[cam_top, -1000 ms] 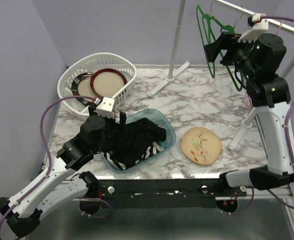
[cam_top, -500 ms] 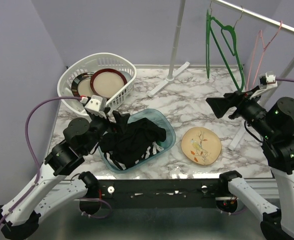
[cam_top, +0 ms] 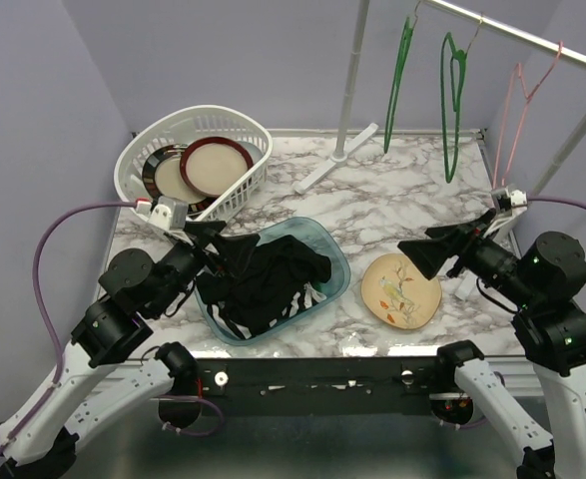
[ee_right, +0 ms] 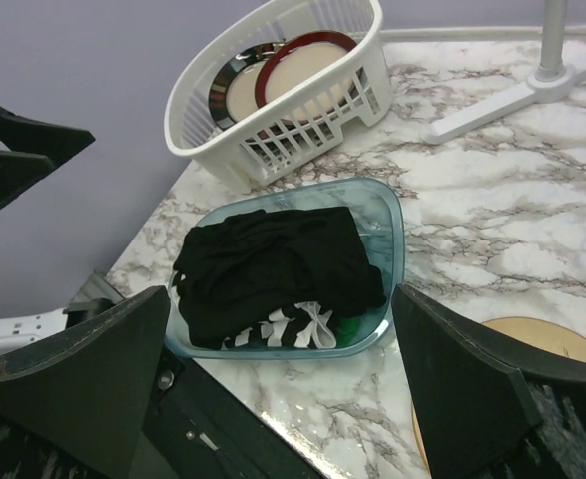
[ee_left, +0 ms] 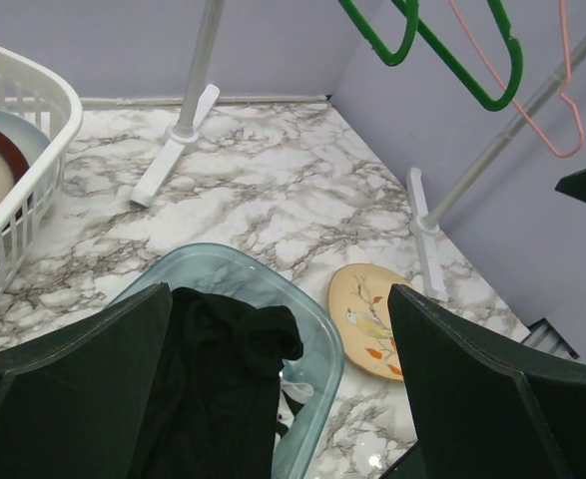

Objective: Remove the tank top from the hanger

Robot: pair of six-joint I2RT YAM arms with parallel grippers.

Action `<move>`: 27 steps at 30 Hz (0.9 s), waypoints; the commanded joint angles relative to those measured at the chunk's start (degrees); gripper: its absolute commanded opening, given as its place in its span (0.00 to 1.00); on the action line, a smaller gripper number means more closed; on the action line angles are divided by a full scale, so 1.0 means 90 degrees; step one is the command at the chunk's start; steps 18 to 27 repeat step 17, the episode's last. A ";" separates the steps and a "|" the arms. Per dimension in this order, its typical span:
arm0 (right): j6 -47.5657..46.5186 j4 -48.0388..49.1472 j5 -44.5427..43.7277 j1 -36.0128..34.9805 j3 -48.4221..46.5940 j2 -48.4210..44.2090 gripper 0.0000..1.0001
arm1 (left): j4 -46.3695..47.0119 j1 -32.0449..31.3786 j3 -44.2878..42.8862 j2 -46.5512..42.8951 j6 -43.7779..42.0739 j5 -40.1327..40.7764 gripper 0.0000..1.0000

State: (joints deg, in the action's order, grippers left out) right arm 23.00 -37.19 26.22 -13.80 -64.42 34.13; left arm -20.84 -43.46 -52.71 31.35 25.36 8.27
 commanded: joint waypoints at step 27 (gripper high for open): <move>0.0159 -0.0126 -0.0188 0.0000 0.0195 -0.0237 1.00 | 0.0470 0.0044 0.0124 -0.0144 0.0609 -0.0450 0.99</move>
